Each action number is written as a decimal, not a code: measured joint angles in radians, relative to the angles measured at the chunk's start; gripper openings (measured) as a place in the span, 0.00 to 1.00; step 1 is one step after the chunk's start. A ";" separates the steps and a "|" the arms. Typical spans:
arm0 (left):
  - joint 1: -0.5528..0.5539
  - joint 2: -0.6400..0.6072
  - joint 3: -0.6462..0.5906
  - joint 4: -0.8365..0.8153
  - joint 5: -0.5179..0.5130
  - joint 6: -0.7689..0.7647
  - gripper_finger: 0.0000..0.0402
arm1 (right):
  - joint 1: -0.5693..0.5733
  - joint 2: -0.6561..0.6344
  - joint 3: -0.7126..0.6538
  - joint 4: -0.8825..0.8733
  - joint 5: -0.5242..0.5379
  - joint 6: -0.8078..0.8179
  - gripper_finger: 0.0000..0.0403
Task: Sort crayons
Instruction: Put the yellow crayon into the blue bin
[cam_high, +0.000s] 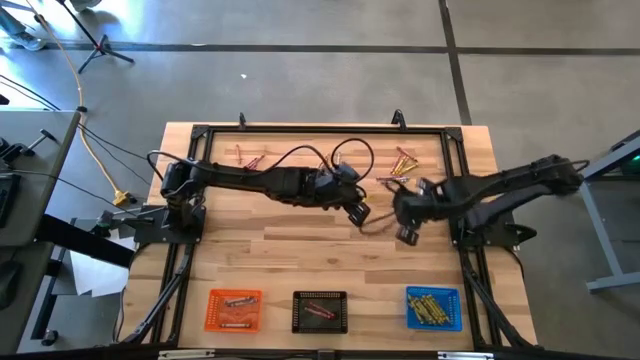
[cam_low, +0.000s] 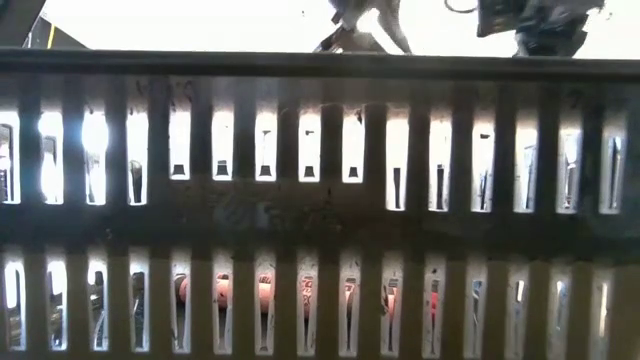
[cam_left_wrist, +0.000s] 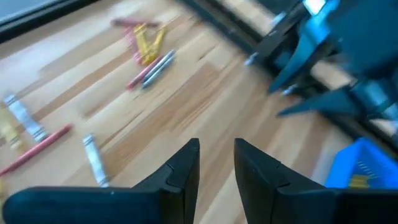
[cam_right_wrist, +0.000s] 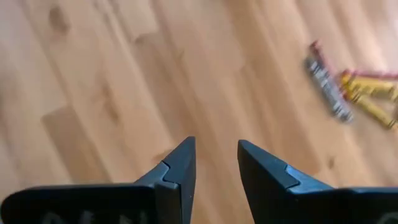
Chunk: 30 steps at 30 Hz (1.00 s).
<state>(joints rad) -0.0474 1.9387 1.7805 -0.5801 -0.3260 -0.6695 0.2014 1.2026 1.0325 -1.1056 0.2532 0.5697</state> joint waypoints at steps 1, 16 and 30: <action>0.006 -0.001 0.000 -0.036 -0.001 -0.010 0.21 | -0.034 0.000 0.000 0.017 0.000 -0.042 0.26; 0.078 -0.010 0.000 -0.430 0.007 0.082 0.21 | -0.431 0.131 0.000 0.369 -0.214 -0.418 0.26; 0.336 -0.010 0.000 -0.507 0.007 0.609 0.21 | -0.575 0.444 0.000 0.392 -0.247 -0.108 0.26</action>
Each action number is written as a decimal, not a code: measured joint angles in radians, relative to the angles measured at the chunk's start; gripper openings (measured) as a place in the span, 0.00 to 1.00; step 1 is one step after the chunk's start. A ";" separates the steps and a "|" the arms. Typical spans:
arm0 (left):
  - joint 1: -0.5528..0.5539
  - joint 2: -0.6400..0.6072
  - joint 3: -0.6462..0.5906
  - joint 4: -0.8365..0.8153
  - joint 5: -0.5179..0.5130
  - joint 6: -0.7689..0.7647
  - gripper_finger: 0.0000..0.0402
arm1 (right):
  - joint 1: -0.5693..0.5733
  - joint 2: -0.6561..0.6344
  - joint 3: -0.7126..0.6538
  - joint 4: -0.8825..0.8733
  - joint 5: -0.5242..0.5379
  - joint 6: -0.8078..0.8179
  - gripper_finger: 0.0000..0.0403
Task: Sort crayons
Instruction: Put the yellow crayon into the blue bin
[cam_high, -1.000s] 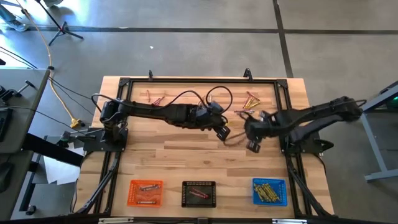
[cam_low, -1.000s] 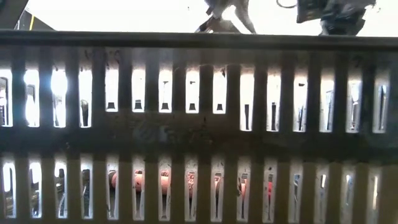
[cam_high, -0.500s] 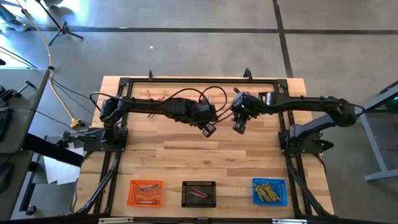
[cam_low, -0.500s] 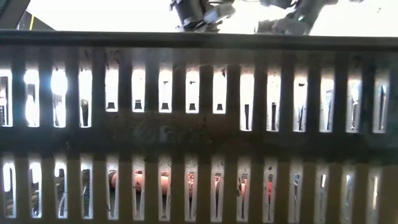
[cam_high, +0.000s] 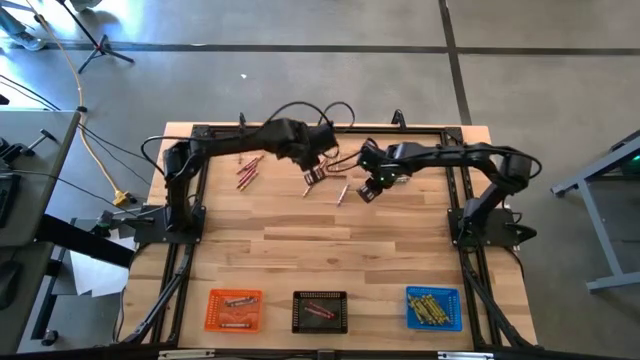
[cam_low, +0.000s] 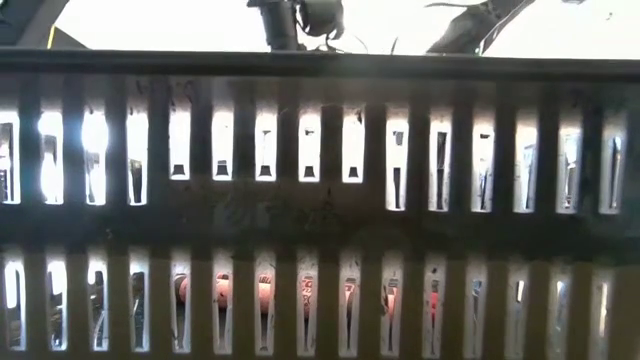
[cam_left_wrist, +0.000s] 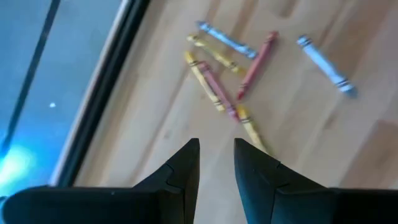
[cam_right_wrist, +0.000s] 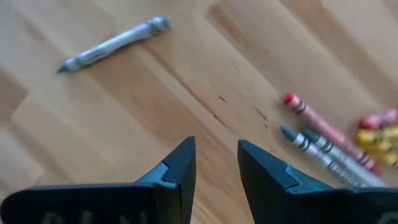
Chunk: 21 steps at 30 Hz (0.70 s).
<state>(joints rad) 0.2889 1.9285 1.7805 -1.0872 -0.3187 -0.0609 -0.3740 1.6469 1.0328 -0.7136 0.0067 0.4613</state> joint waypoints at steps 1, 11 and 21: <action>0.015 0.000 0.000 -0.006 0.001 0.027 0.21 | 0.000 0.007 0.000 -0.002 0.000 0.043 0.26; 0.169 0.000 -0.001 -0.013 0.276 0.260 0.21 | 0.036 0.010 0.000 0.123 -0.026 0.138 0.26; 0.272 0.002 -0.148 -0.020 0.341 0.195 0.21 | 0.033 0.010 0.000 0.295 0.012 0.349 0.26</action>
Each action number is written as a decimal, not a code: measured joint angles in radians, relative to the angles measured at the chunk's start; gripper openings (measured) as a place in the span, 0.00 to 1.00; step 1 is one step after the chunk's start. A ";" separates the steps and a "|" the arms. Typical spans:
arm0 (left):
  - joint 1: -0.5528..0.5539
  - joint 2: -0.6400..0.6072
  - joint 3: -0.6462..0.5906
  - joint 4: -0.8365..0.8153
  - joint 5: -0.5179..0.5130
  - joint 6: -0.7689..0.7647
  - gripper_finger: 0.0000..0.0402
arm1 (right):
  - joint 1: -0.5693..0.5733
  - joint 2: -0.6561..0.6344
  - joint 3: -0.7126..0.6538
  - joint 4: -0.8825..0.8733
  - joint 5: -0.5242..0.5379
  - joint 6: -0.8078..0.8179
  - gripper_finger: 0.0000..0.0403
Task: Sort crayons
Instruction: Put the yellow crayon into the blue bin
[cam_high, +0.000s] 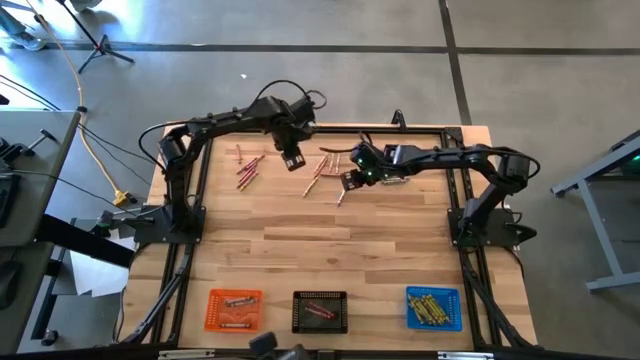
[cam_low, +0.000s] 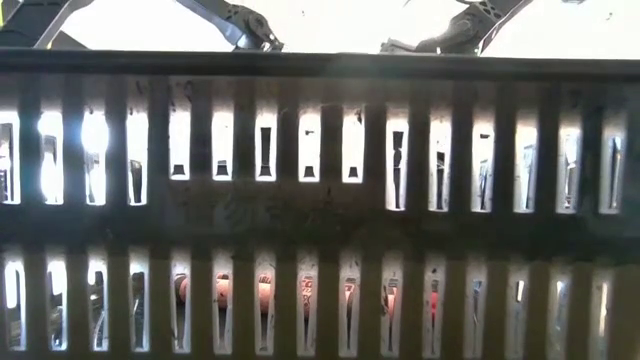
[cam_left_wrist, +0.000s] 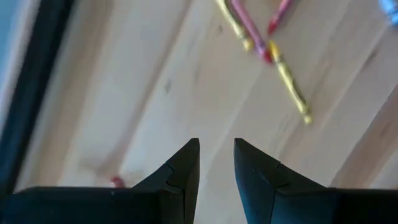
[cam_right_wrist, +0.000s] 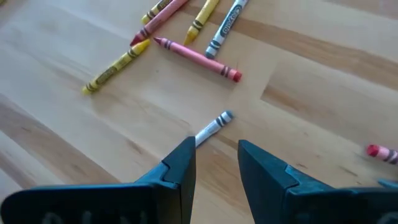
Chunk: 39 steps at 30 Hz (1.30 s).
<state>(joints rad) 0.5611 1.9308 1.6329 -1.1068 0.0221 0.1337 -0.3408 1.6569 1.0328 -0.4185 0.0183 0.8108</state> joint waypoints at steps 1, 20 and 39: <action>0.002 0.000 -0.014 0.002 0.006 0.001 0.21 | 0.000 0.000 0.000 -0.001 0.006 0.003 0.26; -0.131 -0.004 -0.306 0.484 0.117 -0.226 0.21 | 0.034 0.000 0.000 -0.180 -0.019 -0.007 0.26; -0.241 0.030 -0.344 0.595 -0.099 -0.406 0.21 | 0.034 0.000 0.000 -0.240 -0.098 -0.144 0.26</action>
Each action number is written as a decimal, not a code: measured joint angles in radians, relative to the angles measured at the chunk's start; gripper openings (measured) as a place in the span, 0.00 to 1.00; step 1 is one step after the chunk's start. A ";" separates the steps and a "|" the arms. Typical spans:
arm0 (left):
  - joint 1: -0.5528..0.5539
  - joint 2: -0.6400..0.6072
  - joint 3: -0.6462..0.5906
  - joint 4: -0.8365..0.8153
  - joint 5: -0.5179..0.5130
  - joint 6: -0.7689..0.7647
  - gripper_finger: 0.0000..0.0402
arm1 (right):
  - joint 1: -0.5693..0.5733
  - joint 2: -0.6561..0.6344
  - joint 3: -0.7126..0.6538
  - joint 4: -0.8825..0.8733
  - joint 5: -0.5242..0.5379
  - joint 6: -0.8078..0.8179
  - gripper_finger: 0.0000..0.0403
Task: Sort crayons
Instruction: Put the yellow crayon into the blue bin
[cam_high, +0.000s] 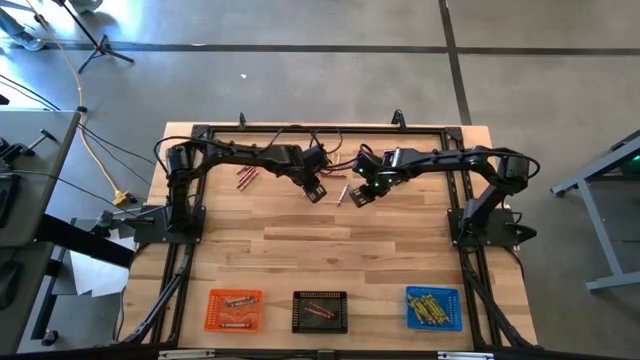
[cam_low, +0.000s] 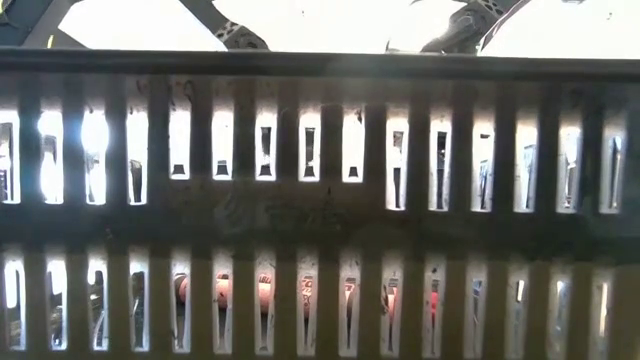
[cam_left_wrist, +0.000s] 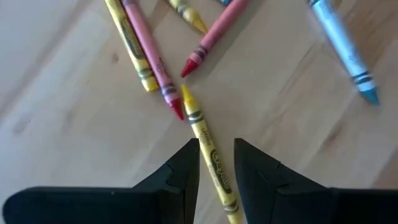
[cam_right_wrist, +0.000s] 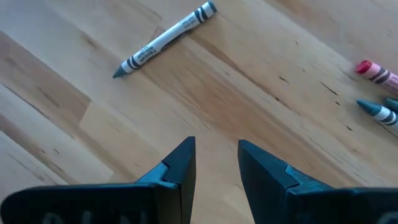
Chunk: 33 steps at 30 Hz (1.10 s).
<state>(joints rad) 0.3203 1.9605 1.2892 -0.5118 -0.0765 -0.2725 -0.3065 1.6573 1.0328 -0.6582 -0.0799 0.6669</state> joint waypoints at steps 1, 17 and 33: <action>-0.003 0.010 -0.001 -0.008 -0.001 -0.005 0.21 | 0.000 0.000 0.000 0.000 0.000 -0.004 0.26; -0.033 0.081 0.002 -0.005 -0.026 -0.108 0.21 | 0.000 0.000 0.000 -0.012 -0.008 -0.021 0.26; -0.031 0.066 0.033 -0.032 0.043 -0.225 0.01 | -0.014 -0.048 0.000 -0.012 -0.091 -0.126 0.26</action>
<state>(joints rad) 0.2893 2.0266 1.3224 -0.5441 -0.0337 -0.4974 -0.3210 1.6093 1.0328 -0.6707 -0.1714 0.5407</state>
